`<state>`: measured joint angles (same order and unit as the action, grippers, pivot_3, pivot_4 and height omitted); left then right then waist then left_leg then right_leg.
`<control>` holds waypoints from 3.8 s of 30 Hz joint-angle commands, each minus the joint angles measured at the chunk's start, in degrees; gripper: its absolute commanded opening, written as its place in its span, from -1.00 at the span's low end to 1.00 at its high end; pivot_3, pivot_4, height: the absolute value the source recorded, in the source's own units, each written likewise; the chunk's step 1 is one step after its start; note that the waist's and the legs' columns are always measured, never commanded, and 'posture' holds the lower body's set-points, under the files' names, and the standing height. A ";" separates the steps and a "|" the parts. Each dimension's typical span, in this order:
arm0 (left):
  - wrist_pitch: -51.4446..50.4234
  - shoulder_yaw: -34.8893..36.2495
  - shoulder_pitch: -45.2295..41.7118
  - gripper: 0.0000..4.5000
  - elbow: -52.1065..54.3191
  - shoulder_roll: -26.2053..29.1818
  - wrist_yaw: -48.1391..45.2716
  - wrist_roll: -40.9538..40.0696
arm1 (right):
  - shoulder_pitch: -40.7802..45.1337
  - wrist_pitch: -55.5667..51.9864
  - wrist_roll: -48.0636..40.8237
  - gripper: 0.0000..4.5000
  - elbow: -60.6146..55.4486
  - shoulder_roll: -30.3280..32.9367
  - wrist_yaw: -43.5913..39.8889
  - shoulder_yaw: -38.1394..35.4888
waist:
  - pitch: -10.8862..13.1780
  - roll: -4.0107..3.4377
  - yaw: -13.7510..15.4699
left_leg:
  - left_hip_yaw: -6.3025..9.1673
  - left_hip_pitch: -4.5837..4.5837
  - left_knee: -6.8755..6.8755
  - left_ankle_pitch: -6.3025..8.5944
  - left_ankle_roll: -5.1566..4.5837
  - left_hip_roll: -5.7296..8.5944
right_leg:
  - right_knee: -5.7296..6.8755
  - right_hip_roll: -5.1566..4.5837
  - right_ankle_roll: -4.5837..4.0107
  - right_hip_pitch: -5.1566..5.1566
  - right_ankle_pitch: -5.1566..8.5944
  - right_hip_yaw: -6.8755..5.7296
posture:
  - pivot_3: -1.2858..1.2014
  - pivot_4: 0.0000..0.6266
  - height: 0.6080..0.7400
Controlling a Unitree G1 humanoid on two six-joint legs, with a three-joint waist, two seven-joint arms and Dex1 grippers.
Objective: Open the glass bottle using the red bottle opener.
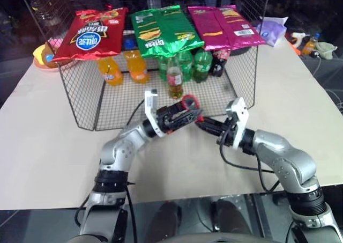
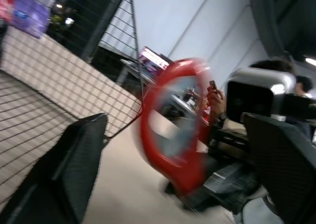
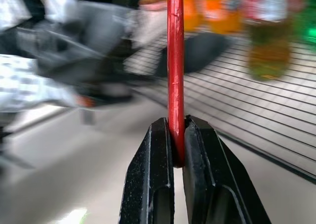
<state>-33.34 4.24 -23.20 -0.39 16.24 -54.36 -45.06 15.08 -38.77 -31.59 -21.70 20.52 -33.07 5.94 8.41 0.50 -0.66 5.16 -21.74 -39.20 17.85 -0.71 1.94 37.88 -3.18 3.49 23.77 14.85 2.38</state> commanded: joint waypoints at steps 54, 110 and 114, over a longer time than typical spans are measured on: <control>55.43 3.25 -31.40 0.22 -60.43 -3.84 17.01 35.70 | -8.25 11.48 9.01 -0.98 -2.85 1.24 2.79 -3.50 | 0.00 0.01 -0.30 | 0.01 -0.02 -0.07 -0.01 -0.01 0.29 | 0.10 0.04 0.02 0.01 0.00 -0.05 | 0.03 -0.52 1.00; 35.38 -3.60 19.88 0.99 13.08 1.19 11.82 25.19 | -5.02 13.48 8.62 -0.98 1.78 -0.61 1.79 -4.13 | 0.00 -0.03 -0.12 | -0.05 0.02 -0.06 0.00 -0.01 -0.02 | 0.12 0.03 0.01 0.01 -0.01 0.05 | 0.03 -0.52 1.00; 35.57 -3.55 20.27 0.99 14.03 1.63 11.82 24.88 | -4.81 12.83 7.57 -0.98 1.89 -0.94 1.70 -4.41 | 0.00 -0.03 -0.13 | -0.05 0.02 -0.06 0.00 -0.01 -0.02 | 0.12 0.03 0.01 0.01 -0.01 0.05 | 0.03 -0.52 1.00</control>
<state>0.94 0.47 -3.17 11.13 17.52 -42.53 -19.45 9.39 -26.09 -22.54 -18.73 19.81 -30.95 2.88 8.41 0.47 -0.79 5.11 -21.72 -39.26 17.85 -0.73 1.91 37.99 -3.15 3.50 23.78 14.85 2.43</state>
